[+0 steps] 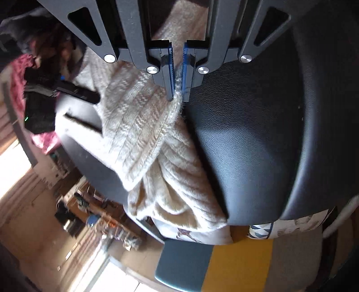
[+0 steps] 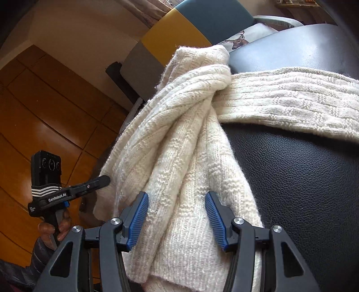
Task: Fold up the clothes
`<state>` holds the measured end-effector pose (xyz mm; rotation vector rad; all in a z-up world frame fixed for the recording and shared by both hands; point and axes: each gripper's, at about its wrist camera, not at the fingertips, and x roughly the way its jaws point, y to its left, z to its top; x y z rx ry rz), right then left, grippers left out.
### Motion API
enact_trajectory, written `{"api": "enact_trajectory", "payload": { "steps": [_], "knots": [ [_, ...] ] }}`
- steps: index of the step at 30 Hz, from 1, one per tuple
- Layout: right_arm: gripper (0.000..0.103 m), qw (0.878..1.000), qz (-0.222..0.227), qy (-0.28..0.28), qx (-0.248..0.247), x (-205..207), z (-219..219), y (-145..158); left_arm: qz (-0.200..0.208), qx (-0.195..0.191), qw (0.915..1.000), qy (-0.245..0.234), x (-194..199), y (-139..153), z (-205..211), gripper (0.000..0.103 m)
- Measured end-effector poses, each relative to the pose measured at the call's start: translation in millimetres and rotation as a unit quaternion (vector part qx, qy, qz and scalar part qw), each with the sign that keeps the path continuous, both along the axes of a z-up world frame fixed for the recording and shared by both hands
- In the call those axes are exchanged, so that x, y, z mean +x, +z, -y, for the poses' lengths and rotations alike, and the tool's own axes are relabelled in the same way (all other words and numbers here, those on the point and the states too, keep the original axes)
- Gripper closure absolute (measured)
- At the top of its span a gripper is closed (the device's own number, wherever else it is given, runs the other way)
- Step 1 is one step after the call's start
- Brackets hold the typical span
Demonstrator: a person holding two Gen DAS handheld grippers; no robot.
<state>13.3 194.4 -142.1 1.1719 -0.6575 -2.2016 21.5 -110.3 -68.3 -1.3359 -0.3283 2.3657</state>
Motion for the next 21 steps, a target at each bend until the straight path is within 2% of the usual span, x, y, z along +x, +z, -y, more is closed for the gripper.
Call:
{"api": "enact_trajectory", "payload": {
  "steps": [4,6,8,10,12,14,17,21],
  "knots": [
    [0.049,0.998,-0.008,0.010,0.060,28,17,32,0.009,0.048,0.9983,0.033,0,-5,22,0.097],
    [0.049,0.996,-0.032,0.014,0.081,25,31,49,-0.002,0.077,0.9949,0.065,2,4,40,0.098],
    [0.049,0.993,-0.062,0.021,0.096,28,47,54,-0.016,0.100,0.9894,0.104,1,14,61,0.098],
    [0.049,0.988,-0.088,0.034,0.118,18,55,65,-0.031,0.100,0.9841,0.144,0,23,85,0.098],
    [0.049,0.982,-0.100,0.063,0.150,0,74,70,-0.026,0.096,0.9828,0.156,2,21,95,0.098],
    [0.049,0.971,-0.095,0.091,0.199,-14,96,69,-0.018,0.091,0.9820,0.164,3,18,102,0.098],
    [0.049,0.955,-0.048,0.133,0.260,-22,108,46,-0.007,0.084,0.9806,0.177,5,13,113,0.098],
    [0.048,0.958,-0.034,0.140,0.247,-26,105,38,0.009,0.075,0.9781,0.194,7,6,128,0.098]
  ]
}}
